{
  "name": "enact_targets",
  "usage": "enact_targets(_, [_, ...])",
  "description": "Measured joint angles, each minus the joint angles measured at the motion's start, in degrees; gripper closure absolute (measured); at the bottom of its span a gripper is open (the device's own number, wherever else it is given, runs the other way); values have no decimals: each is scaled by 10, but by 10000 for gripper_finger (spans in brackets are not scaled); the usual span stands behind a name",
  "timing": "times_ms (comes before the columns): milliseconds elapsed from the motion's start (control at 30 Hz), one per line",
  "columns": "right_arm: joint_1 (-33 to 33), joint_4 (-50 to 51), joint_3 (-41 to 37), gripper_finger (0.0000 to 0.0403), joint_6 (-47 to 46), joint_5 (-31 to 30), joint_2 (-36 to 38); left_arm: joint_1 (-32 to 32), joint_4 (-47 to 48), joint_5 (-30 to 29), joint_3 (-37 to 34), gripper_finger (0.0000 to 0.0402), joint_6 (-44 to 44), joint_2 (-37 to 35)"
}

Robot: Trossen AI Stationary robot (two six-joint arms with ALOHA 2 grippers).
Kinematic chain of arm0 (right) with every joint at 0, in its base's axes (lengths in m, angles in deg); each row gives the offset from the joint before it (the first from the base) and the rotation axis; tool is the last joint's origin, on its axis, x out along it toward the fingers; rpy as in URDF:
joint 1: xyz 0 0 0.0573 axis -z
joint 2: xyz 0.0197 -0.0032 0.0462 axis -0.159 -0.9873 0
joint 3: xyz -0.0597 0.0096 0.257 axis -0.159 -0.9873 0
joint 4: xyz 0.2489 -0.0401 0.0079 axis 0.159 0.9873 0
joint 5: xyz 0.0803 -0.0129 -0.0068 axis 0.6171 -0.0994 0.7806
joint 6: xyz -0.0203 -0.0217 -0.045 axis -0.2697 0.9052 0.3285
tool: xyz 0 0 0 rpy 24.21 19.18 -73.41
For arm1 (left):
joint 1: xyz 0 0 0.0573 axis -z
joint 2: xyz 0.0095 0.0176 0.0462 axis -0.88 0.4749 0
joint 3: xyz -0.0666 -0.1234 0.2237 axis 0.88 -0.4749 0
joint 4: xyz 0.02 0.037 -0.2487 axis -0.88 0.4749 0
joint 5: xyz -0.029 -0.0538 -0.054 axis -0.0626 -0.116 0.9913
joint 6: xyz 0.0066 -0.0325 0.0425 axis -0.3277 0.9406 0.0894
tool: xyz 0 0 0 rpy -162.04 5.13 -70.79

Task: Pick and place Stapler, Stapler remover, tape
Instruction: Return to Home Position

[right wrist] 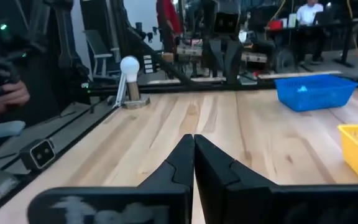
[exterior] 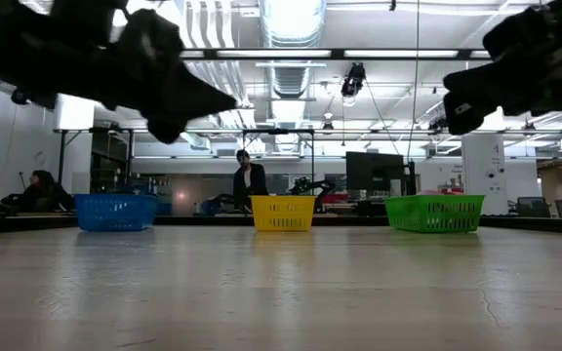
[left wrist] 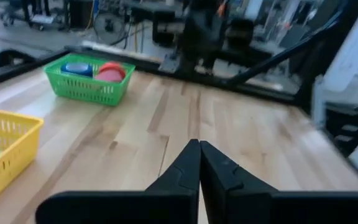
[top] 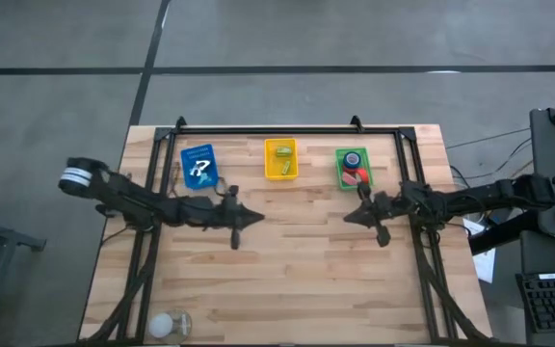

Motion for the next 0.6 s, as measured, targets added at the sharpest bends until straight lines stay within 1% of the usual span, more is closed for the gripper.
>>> enact_targets(200, [0,70,-2,394,13,-2,64,4,0,1,-84,390,-1,-136])
enact_targets(367, [0,76,-2,394,26,-2,104,4,-1,-1,-159,383,-5,-241])
enact_targets(467, [0,80,-2,394,26,-2,120,3,-13,-4,-197,385,-47,-294])
enact_targets(533, [0,91,-2,394,26,-2,130,3,4,-4,-202,387,-80,-325])
enact_targets(600, [0,94,-2,394,26,-3,138,4,45,-4,-201,388,-111,-357])
